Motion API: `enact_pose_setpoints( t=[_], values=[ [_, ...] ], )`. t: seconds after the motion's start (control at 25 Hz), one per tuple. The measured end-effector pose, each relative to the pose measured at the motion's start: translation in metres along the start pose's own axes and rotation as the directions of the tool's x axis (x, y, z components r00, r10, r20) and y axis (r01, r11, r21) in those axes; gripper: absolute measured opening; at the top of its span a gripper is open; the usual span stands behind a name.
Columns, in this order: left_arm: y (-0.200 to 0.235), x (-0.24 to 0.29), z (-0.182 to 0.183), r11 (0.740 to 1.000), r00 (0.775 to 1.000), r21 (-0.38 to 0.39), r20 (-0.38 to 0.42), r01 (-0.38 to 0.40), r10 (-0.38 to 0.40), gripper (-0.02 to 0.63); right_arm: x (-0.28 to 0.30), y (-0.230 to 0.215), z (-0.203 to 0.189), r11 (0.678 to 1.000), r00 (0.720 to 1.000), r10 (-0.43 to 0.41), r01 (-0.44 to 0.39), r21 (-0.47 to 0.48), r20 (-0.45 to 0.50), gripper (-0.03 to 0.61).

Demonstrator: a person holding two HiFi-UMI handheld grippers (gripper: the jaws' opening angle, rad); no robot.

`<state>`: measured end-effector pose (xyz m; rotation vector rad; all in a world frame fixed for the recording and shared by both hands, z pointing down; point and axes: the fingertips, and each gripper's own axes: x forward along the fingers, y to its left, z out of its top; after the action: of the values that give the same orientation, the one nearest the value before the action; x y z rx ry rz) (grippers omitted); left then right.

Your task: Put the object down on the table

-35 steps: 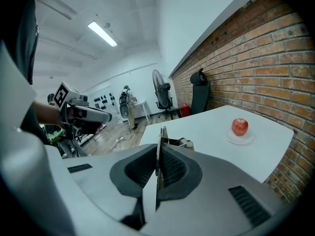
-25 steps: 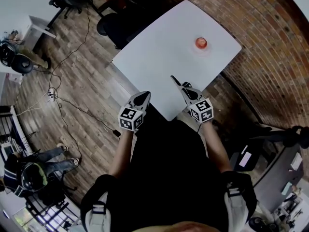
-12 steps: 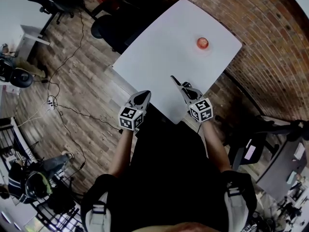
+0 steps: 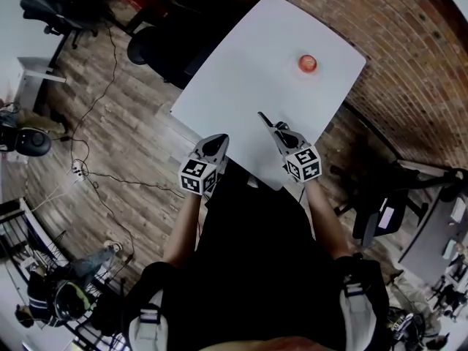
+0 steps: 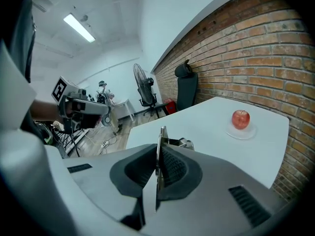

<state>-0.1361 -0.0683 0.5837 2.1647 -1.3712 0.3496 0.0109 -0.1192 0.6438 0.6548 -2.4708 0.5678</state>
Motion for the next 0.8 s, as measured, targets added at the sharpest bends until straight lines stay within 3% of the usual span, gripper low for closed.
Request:
enact_pose_setpoints(
  t=[0.8],
  values=[
    [0.073, 0.025, 0.023, 0.992, 0.992, 0.052, -0.059, 0.115, -0.112, 0.021, 0.074, -0.008, 0.001, 0.990, 0.994, -0.098, 0.102, 0.093, -0.039, 0.005]
  ],
)
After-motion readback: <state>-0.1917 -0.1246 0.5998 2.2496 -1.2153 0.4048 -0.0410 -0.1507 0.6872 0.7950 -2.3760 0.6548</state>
